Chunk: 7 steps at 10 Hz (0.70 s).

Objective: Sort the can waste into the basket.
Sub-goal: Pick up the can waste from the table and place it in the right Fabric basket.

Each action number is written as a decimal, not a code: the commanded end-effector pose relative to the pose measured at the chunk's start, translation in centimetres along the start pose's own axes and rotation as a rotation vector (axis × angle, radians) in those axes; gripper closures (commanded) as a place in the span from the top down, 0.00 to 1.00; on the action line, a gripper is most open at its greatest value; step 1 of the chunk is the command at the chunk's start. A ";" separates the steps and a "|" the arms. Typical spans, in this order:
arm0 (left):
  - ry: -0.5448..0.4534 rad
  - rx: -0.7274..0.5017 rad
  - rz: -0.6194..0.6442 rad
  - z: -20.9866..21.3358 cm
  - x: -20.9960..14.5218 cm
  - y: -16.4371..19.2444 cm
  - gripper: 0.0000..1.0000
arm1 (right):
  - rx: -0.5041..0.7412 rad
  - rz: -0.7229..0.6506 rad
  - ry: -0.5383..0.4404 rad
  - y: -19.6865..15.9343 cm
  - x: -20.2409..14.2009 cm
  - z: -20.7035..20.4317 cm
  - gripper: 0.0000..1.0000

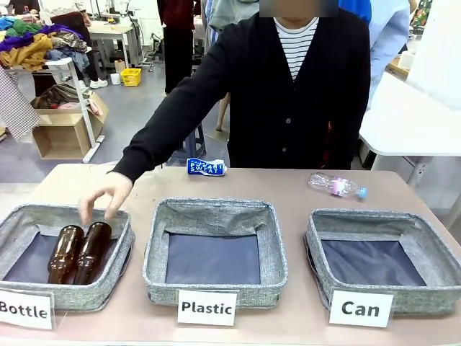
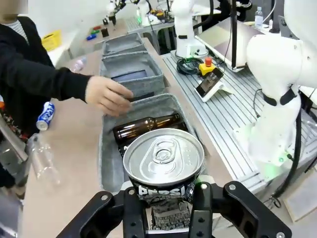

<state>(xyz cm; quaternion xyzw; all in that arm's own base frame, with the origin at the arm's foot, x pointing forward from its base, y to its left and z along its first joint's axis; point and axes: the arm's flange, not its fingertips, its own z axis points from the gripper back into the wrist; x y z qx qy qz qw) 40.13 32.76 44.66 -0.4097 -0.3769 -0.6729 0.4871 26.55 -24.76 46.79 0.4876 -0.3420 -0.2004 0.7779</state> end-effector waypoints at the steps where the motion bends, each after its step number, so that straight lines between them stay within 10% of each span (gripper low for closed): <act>1: 0.003 -0.043 0.021 3.1 3.2 0.6 0.31 | 0.024 0.023 -0.018 -0.1 0.3 -0.1 1.00; 5: -0.060 -0.057 0.045 -1.7 4.5 5.2 0.31 | 0.000 0.000 0.000 0.0 0.0 0.0 1.00; 7: -0.026 -0.234 0.027 -10.6 5.3 8.7 0.31 | 0.061 0.192 0.014 6.1 1.7 8.1 1.00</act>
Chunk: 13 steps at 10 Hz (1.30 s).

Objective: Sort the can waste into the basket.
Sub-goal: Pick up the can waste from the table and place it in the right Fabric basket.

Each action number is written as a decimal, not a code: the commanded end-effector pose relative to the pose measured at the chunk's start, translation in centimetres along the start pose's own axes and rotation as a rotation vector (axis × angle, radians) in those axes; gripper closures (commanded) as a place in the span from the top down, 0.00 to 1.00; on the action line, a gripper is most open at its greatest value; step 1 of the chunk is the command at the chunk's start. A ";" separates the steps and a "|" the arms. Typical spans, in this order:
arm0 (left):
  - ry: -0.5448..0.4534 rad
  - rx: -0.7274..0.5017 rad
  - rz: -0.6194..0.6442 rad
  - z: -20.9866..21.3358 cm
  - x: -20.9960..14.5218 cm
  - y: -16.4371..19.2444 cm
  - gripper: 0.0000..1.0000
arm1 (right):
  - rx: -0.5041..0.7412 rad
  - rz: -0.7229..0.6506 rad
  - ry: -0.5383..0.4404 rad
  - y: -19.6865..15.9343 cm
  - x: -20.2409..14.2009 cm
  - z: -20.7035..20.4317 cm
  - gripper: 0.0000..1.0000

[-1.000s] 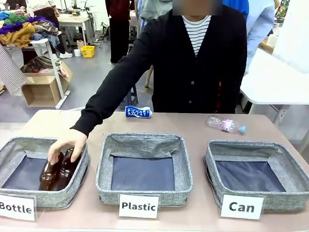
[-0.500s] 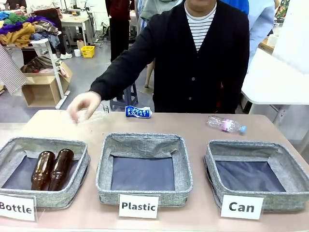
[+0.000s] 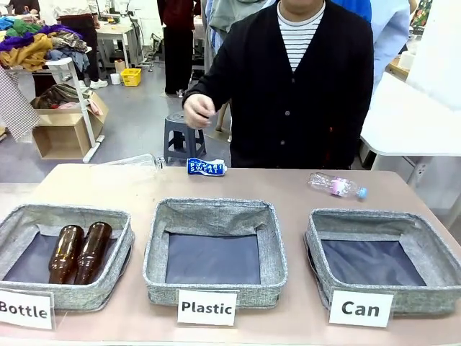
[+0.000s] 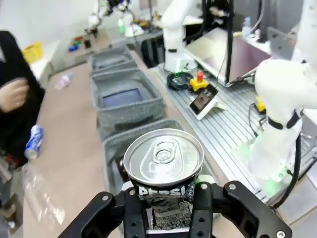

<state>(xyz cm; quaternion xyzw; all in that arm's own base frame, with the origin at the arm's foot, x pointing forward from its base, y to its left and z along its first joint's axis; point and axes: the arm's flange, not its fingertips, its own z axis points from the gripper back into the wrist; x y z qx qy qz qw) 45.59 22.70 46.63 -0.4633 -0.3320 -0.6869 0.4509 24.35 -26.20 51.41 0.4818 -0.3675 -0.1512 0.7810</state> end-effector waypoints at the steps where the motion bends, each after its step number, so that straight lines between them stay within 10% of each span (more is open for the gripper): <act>1: 0.004 -0.169 0.025 -7.5 1.6 3.7 0.31 | 0.029 0.103 0.045 4.5 1.4 6.5 1.00; 5: -0.192 0.109 0.055 -31.2 3.9 9.0 0.31 | -0.011 0.208 0.113 5.3 0.3 8.7 1.00; 8: -0.255 0.298 -0.190 -46.2 6.9 8.7 0.31 | 0.007 0.144 0.212 2.6 -0.5 9.4 1.00; 11: -0.051 0.194 -0.114 -49.7 10.8 8.1 0.31 | -0.006 0.109 0.186 2.4 -0.7 8.4 1.00; 13: -0.181 0.237 -0.152 -50.9 8.7 7.5 0.31 | -0.006 0.109 0.186 2.4 -0.7 8.4 1.00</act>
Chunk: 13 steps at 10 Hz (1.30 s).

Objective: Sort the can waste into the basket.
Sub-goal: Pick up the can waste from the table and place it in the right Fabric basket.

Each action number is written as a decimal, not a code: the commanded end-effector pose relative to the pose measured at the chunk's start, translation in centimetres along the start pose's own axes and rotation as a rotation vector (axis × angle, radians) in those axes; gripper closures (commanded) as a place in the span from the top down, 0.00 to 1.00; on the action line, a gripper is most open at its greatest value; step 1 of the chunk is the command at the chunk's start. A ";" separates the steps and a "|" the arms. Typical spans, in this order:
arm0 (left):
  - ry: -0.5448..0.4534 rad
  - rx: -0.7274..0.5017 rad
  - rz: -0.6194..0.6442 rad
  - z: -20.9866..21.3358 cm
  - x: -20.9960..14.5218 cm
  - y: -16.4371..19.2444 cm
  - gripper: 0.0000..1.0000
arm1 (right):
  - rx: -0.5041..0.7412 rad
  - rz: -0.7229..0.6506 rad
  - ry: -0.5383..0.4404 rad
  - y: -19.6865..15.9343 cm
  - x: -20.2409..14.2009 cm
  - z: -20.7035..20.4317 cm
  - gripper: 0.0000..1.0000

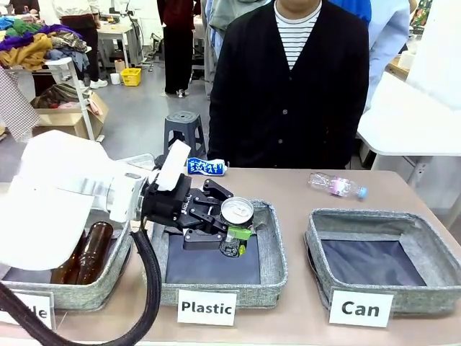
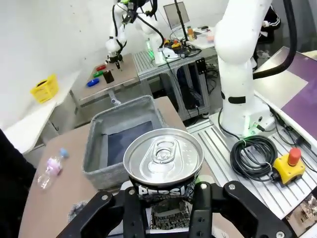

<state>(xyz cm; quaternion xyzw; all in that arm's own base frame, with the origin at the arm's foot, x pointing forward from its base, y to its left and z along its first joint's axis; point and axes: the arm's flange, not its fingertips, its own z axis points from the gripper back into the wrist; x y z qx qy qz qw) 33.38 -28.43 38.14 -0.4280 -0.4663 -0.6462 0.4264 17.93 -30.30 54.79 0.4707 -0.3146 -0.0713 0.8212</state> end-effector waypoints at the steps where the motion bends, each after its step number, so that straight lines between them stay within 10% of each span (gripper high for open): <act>1: -0.053 0.019 -0.002 1.0 -1.2 0.1 0.31 | 0.006 0.016 0.000 0.8 -0.1 0.3 1.00; 5: -0.029 0.012 0.018 1.0 -1.1 0.3 0.31 | 0.002 0.015 -0.003 0.6 -0.1 0.2 1.00; 9: 0.057 -0.120 0.058 -13.5 11.6 3.2 0.31 | -0.065 -0.071 0.430 -0.9 -0.9 -2.0 1.00; 13: 0.260 -0.294 0.198 -26.8 12.0 9.2 0.31 | 0.033 -0.062 0.474 -2.8 -1.3 -1.0 1.00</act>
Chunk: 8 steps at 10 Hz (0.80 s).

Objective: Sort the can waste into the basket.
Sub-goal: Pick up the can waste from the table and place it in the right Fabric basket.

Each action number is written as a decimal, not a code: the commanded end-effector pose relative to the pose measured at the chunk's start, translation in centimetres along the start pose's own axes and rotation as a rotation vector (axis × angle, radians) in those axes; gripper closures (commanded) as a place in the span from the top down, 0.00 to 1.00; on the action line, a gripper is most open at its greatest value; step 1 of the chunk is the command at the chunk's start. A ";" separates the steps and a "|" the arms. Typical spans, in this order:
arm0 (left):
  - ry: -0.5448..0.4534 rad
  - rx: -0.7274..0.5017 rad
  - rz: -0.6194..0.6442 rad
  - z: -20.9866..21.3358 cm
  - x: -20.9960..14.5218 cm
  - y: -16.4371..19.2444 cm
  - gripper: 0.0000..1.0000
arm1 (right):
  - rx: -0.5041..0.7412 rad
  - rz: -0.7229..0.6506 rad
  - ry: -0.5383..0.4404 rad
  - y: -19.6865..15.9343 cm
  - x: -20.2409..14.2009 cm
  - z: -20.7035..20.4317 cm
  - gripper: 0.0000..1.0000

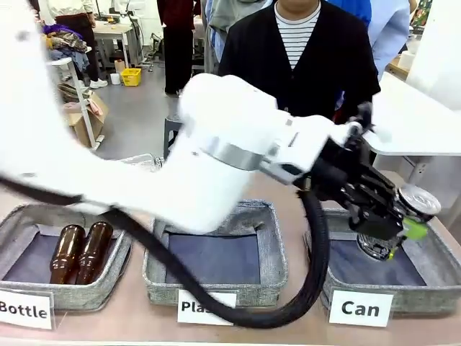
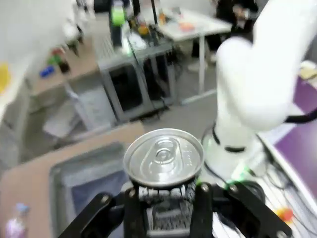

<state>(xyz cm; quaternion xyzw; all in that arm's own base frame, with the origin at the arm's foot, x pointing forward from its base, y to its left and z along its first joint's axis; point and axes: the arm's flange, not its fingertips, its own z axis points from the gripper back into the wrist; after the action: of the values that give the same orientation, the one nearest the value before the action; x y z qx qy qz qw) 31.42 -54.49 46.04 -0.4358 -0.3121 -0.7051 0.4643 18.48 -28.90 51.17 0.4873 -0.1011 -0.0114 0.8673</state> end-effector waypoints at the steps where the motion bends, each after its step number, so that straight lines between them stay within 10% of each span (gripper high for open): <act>1: 0.076 -0.081 0.090 -3.3 1.2 6.3 0.31 | 0.027 0.067 0.040 -0.8 -0.3 1.9 1.00; 8: 0.219 0.030 0.100 -6.5 0.9 9.7 0.31 | 0.026 0.035 0.018 -0.4 -0.4 0.9 1.00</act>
<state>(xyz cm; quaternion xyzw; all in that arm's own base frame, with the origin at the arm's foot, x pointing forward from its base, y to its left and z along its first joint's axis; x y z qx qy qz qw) 37.86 -63.36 44.31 -0.3776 -0.2495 -0.7186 0.5280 17.82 -30.07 51.13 0.4972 -0.0984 0.0174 0.8618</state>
